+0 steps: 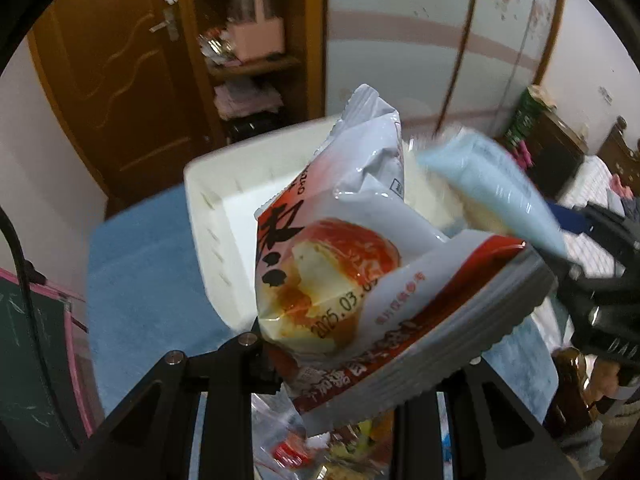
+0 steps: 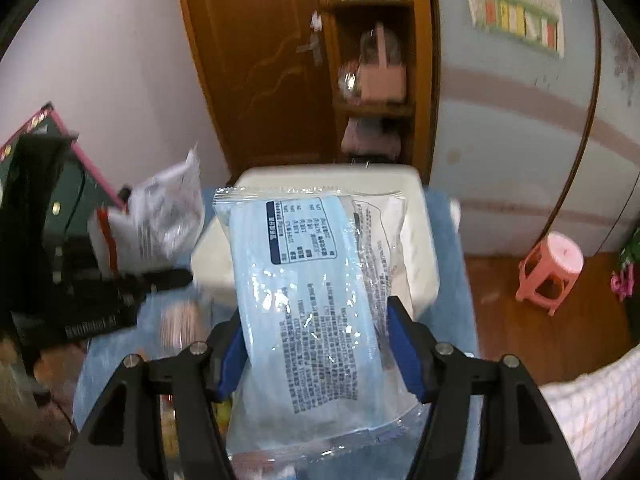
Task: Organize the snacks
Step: 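Carry both packs over the white bin and release them inside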
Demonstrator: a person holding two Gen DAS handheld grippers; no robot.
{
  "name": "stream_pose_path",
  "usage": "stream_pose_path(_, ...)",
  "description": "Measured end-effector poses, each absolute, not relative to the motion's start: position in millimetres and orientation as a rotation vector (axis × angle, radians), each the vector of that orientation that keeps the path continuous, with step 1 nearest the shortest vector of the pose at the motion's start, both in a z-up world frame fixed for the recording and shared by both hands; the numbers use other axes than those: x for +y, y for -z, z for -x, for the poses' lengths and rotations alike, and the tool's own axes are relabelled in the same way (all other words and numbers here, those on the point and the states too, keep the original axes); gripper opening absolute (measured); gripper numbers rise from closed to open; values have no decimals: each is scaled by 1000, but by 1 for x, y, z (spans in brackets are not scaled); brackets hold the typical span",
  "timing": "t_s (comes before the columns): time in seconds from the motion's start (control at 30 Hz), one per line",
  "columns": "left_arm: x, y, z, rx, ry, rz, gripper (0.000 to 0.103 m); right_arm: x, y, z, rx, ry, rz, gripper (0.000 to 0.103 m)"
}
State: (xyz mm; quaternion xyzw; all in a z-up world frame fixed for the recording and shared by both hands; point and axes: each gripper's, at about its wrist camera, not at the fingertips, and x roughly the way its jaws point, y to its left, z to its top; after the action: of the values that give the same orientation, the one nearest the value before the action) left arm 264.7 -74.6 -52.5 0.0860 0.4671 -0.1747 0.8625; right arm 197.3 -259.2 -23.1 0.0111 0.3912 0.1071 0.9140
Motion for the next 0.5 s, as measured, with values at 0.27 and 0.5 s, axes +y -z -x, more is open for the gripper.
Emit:
stream_pose_path(0.27, -62, 45, -322, 948, 289, -128, 26, -245, 1, -271, 745, -170, -31, 65)
stream_pose_path(0.5, -71, 73, -360, 977, 255, -122, 26, -237, 32, -316, 820, -118, -38, 67)
